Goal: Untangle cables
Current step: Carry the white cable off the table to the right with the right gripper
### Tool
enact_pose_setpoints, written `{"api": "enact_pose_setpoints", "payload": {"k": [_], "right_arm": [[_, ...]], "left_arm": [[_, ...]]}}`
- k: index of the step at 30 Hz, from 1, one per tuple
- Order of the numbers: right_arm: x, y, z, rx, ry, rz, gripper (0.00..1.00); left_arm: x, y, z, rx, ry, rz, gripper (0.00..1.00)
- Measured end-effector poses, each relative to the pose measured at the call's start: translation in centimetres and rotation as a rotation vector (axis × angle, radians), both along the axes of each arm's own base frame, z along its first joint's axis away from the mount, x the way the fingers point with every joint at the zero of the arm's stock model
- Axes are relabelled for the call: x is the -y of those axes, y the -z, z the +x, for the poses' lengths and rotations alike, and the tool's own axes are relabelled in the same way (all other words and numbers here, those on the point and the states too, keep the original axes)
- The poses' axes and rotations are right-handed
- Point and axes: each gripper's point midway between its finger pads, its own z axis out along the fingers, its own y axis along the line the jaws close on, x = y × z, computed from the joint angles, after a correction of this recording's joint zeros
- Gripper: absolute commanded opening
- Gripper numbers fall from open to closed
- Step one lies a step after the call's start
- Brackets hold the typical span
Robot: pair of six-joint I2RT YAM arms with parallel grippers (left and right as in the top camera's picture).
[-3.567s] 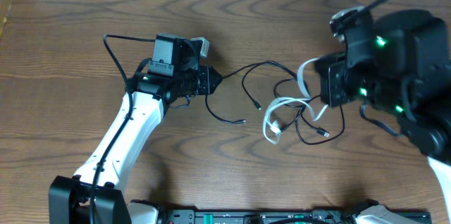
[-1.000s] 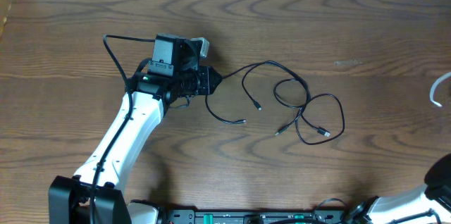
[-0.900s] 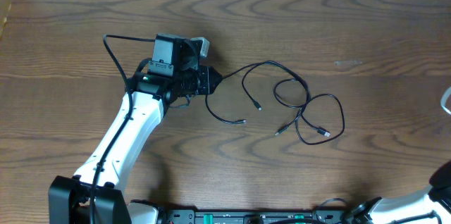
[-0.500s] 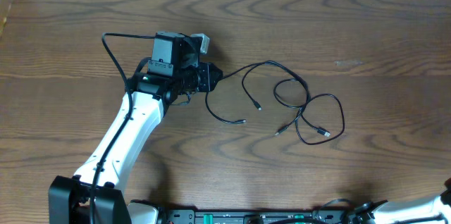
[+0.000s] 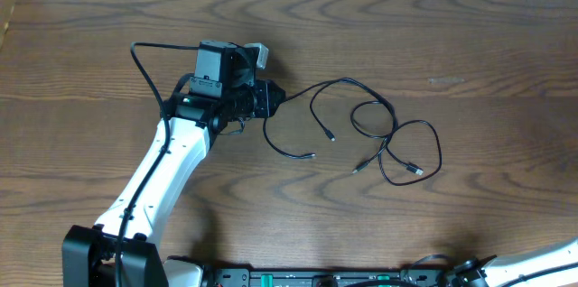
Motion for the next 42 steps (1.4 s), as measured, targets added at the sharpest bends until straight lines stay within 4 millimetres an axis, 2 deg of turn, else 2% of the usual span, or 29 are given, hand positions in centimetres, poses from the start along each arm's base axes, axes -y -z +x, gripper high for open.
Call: {"api": "enact_pose_setpoints", "payload": {"k": [5, 9, 12, 15, 16, 19, 20, 22, 25, 28, 31, 33, 37, 38, 42], "right_arm": [[-0.1, 4.0, -1.4, 0.015, 0.050, 0.053, 0.01], [-0.6, 7.9, -3.9, 0.025, 0.097, 0.113, 0.01], [-0.9, 9.1, -5.0, 0.023, 0.116, 0.135, 0.01], [-0.7, 9.2, -4.6, 0.038, 0.107, 0.127, 0.02], [-0.6, 9.1, -4.4, 0.045, 0.103, 0.121, 0.07], [-0.6, 9.1, -3.9, 0.058, 0.088, 0.121, 0.38], [-0.6, 9.1, -3.9, 0.061, 0.093, 0.122, 0.51], [-0.7, 9.1, -3.8, 0.065, 0.086, 0.126, 0.91], [-0.9, 9.2, -3.7, 0.072, 0.080, 0.137, 0.99], [-1.3, 9.2, -3.4, 0.088, 0.075, 0.154, 0.99], [-1.4, 8.8, -3.1, 0.098, 0.069, 0.150, 0.99], [-1.4, 7.6, -3.0, 0.112, 0.066, 0.131, 0.99], [-2.3, 3.8, -3.5, 0.137, 0.102, 0.088, 0.99], [-2.7, 2.4, -4.1, 0.130, 0.130, 0.067, 0.99], [-3.9, -0.6, -6.2, 0.089, 0.214, 0.015, 0.99]], "left_arm": [[-0.1, 0.2, -0.2, -0.012, 0.000, 0.003, 0.29], [-0.1, 0.2, -0.3, -0.016, 0.000, 0.004, 0.29], [-0.1, 0.2, -0.3, -0.017, 0.000, 0.004, 0.29], [-0.1, 0.2, -0.3, -0.017, 0.000, 0.004, 0.29], [-0.1, 0.2, -0.3, -0.017, 0.000, 0.004, 0.29], [-0.1, 0.2, -0.3, -0.018, -0.003, 0.002, 0.29], [-0.1, 0.2, -0.3, -0.019, -0.004, 0.002, 0.29], [-0.1, 0.2, -0.3, -0.021, -0.007, 0.000, 0.29], [0.0, 0.2, -0.3, -0.026, -0.010, -0.004, 0.29], [0.0, 0.2, -0.4, -0.031, -0.008, -0.010, 0.29], [0.1, 0.3, -0.6, -0.038, -0.006, -0.012, 0.29], [0.1, 0.3, -0.7, -0.045, -0.004, -0.013, 0.29], [-0.1, 1.0, -1.7, -0.096, -0.001, -0.006, 0.29], [-0.1, 1.1, -1.9, -0.108, -0.001, -0.004, 0.29], [-0.1, 1.2, -2.2, -0.122, 0.001, -0.002, 0.29]]}}
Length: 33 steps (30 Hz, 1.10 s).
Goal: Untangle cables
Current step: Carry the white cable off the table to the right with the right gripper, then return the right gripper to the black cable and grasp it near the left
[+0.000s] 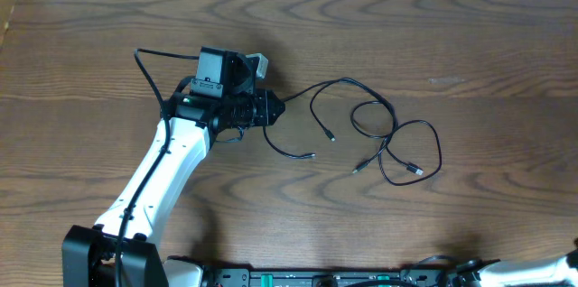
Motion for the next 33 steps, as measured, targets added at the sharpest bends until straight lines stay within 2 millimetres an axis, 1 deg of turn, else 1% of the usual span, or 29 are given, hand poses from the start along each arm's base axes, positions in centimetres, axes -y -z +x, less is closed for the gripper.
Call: {"api": "enact_pose_setpoints", "payload": {"k": [2, 6, 8, 9, 11, 13, 15, 16, 18, 20, 23, 24, 27, 31, 33], "right_arm": [[-0.6, -0.6, -0.7, -0.018, 0.032, -0.001, 0.99], [-2.0, -0.3, -1.9, -0.063, 0.075, 0.052, 0.99], [-2.4, -0.1, -2.0, -0.062, 0.088, 0.070, 0.99], [-2.7, -0.1, -1.7, -0.048, 0.081, 0.083, 0.99], [-2.8, -0.1, 0.1, 0.027, 0.020, 0.095, 0.99], [-3.2, -0.4, 3.2, 0.135, -0.109, 0.103, 0.99], [-4.3, -1.0, 6.9, 0.243, -0.258, 0.115, 0.99], [-5.4, -1.3, 8.9, 0.289, -0.338, 0.128, 0.99], [-7.6, -1.6, 11.9, 0.338, -0.456, 0.152, 0.99], [-10.2, -2.0, 14.9, 0.371, -0.579, 0.175, 0.99], [-14.6, -2.2, 18.8, 0.383, -0.756, 0.200, 0.99], [-16.5, -2.2, 20.1, 0.381, -0.819, 0.210, 0.99], [-21.5, -1.9, 22.7, 0.326, -0.973, 0.225, 0.99], [-27.7, -1.2, 24.5, 0.223, -1.144, 0.226, 0.99], [-30.6, -1.0, 25.0, 0.184, -1.221, 0.225, 0.99]], "left_arm": [[0.0, 0.0, 0.0, 0.001, 0.000, -0.001, 0.29], [0.0, 0.0, 0.1, 0.004, 0.000, -0.001, 0.29], [0.0, 0.0, 0.0, 0.003, 0.000, -0.001, 0.29], [0.0, 0.0, 0.0, 0.002, 0.000, -0.001, 0.29], [0.0, 0.0, 0.0, 0.001, 0.001, -0.001, 0.29], [0.1, -0.1, 0.0, 0.000, 0.004, -0.007, 0.29], [0.2, -0.1, -0.1, -0.002, 0.007, -0.012, 0.29], [0.3, -0.2, -0.1, -0.001, 0.010, -0.017, 0.27], [0.4, -0.2, -0.2, -0.002, 0.015, -0.023, 0.24], [0.5, -0.4, 0.0, 0.007, 0.017, -0.028, 0.24], [0.6, -0.6, 0.3, 0.022, 0.019, -0.036, 0.24], [0.6, -0.6, 0.2, 0.021, 0.020, -0.037, 0.25], [0.6, -0.5, 0.0, 0.009, 0.020, -0.036, 0.25], [0.6, -0.3, -0.3, -0.008, 0.024, -0.038, 0.25], [0.6, -0.3, -0.4, -0.012, 0.025, -0.038, 0.25]]}}
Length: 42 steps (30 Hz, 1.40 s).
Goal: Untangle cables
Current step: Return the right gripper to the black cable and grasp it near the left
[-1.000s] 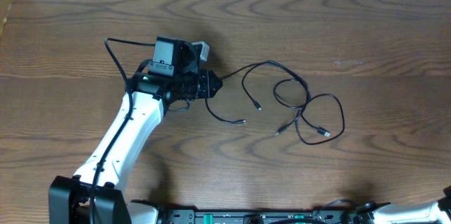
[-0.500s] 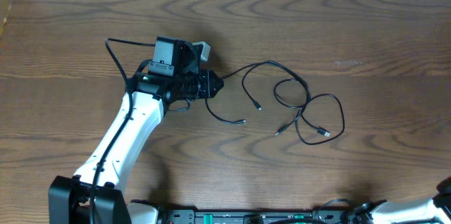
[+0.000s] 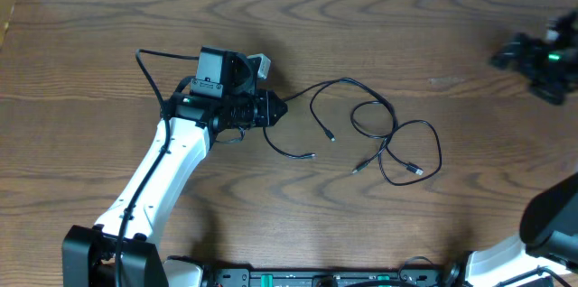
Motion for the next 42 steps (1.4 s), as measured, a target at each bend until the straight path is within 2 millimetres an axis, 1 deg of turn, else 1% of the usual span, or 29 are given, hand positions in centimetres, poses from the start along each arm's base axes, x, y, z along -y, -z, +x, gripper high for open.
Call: {"api": "enact_pose_setpoints", "payload": {"k": [2, 3, 4, 7, 9, 13, 16, 23, 32, 37, 38, 39, 40, 41, 42], "right_arm": [[-2.4, 0.1, 0.4, -0.008, -0.065, -0.014, 0.99], [-4.3, 0.1, 0.6, -0.010, -0.113, -0.022, 0.99], [-4.8, 0.1, 0.7, -0.011, -0.125, -0.023, 0.99], [-7.4, 0.3, 0.7, -0.021, -0.191, -0.035, 0.99], [-8.6, 0.4, 0.6, -0.029, -0.213, -0.050, 0.99], [-10.0, 0.9, 0.5, -0.046, -0.227, -0.076, 0.99], [-11.2, 2.0, -0.3, -0.082, -0.249, -0.081, 0.99], [-13.7, 5.9, -2.3, -0.159, -0.295, -0.083, 0.99], [-16.2, 11.3, -4.7, -0.219, -0.289, -0.069, 0.99], [-17.2, 13.4, -5.9, -0.233, -0.278, -0.062, 0.99], [-17.5, 13.6, -6.0, -0.232, -0.283, -0.062, 0.97], [-17.8, 13.7, -6.0, -0.229, -0.287, -0.062, 0.92], [-18.1, 13.7, -6.0, -0.225, -0.290, -0.061, 0.83], [-18.4, 13.7, -5.9, -0.217, -0.292, -0.060, 0.72], [-18.8, 13.7, -5.7, -0.209, -0.296, -0.059, 0.68]], "left_arm": [[0.0, 0.1, -0.1, -0.007, 0.001, -0.001, 0.25], [0.0, 0.1, -0.2, -0.012, 0.001, 0.000, 0.25], [0.0, 0.2, -0.3, -0.017, 0.001, 0.001, 0.25], [-0.1, 0.3, -0.5, -0.026, 0.002, 0.003, 0.25], [-0.1, 0.3, -0.6, -0.030, 0.003, 0.002, 0.25], [0.0, 0.3, -0.7, -0.035, 0.005, 0.003, 0.25], [0.3, 0.3, -0.9, -0.035, 0.015, 0.003, 0.25], [1.5, 0.3, -1.4, -0.030, 0.050, 0.002, 0.25], [1.5, 0.3, -1.4, -0.030, 0.051, 0.003, 0.25], [1.5, 0.3, -1.4, -0.030, 0.051, 0.003, 0.25], [1.5, 0.3, -1.5, -0.030, 0.051, 0.003, 0.25], [1.5, 0.3, -1.5, -0.030, 0.051, 0.003, 0.25], [1.5, 0.3, -1.5, -0.030, 0.051, 0.003, 0.25], [1.5, 0.3, -1.5, -0.030, 0.051, 0.003, 0.25], [1.5, 0.3, -1.5, -0.031, 0.051, 0.003, 0.25]]}}
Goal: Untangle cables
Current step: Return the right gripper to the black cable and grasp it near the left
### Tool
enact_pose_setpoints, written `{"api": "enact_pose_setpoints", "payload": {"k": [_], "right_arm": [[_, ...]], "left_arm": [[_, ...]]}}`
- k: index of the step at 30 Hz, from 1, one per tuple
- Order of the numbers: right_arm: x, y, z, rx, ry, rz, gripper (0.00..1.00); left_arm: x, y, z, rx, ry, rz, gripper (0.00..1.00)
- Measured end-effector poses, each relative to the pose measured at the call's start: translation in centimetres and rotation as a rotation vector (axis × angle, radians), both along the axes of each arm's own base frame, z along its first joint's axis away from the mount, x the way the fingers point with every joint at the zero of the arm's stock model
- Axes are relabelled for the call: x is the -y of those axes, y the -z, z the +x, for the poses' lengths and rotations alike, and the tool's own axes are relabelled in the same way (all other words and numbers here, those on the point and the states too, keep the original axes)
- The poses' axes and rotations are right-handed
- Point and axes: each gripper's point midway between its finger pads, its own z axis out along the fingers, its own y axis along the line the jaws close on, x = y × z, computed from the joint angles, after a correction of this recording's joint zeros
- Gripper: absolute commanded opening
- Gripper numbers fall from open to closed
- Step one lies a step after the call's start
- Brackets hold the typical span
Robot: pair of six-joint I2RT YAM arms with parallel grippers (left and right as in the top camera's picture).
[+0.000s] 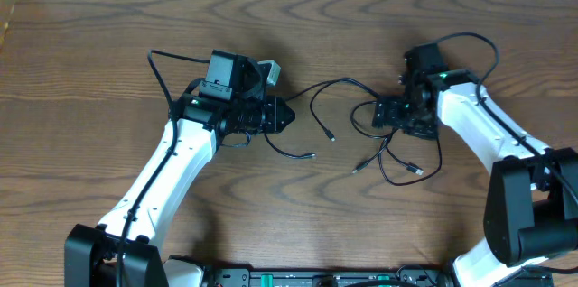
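Thin black cables [348,82] lie tangled mid-table, with loose ends at the centre and a loop [424,147] on the right. My left gripper [287,114] points right at the tangle's left end. Its fingers taper to a point, shut on the black cable that runs out from the tip. My right gripper [377,115] points left over the right part of the tangle, just above the loop. Its end looks blunt and spread, so open. The cable directly under it is hidden.
The cables and both arms rest on a wooden table [298,215]. A plug end [416,171] lies at the bottom of the right loop. Two more free ends [312,154] lie at the centre. Each arm's own black lead arcs behind its wrist.
My right arm was at the far right edge of the table and now has its gripper over the right part of the tangle. My left gripper has shifted slightly right.
At first only my left arm was out, with its gripper at the left end of the cables, and it barely moved. Then the right arm appeared at the far right edge. Now it is over the right loop, and the cables lie much as before.
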Motion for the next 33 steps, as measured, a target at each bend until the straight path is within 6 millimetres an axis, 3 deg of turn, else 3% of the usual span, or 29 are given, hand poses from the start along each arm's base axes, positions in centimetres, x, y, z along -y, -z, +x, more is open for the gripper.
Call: {"api": "enact_pose_setpoints", "payload": {"k": [3, 5, 6, 14, 20, 23, 29, 33], "right_arm": [[-1.1, -0.1, 0.2, 0.018, -0.011, 0.007, 0.40], [-1.6, -0.1, 0.3, 0.027, -0.019, 0.009, 0.05], [-1.8, -0.1, 0.3, 0.029, -0.024, 0.007, 0.01], [-2.9, -0.3, 0.9, 0.067, -0.031, 0.006, 0.01], [-6.0, -1.6, 2.5, 0.171, -0.192, 0.154, 0.01], [-7.3, -2.2, 2.2, 0.190, -0.293, 0.216, 0.01], [-9.1, -4.8, 2.0, 0.278, -0.481, 0.324, 0.01], [-9.8, -8.3, 1.7, 0.381, -0.564, 0.378, 0.01]], "left_arm": [[0.0, 0.0, 0.0, 0.000, 0.000, 0.000, 0.25], [0.0, 0.0, 0.0, 0.000, 0.000, 0.000, 0.25], [0.0, 0.0, 0.0, 0.000, 0.000, 0.000, 0.25], [0.0, 0.0, 0.0, 0.000, 0.000, 0.000, 0.25], [0.0, 0.1, -0.2, -0.009, 0.000, 0.002, 0.26], [0.0, 0.1, -0.2, -0.010, 0.003, -0.001, 0.36], [0.0, 0.1, -0.4, -0.019, 0.003, -0.002, 0.41], [0.0, 0.1, -0.4, -0.018, 0.004, -0.002, 0.45]]}}
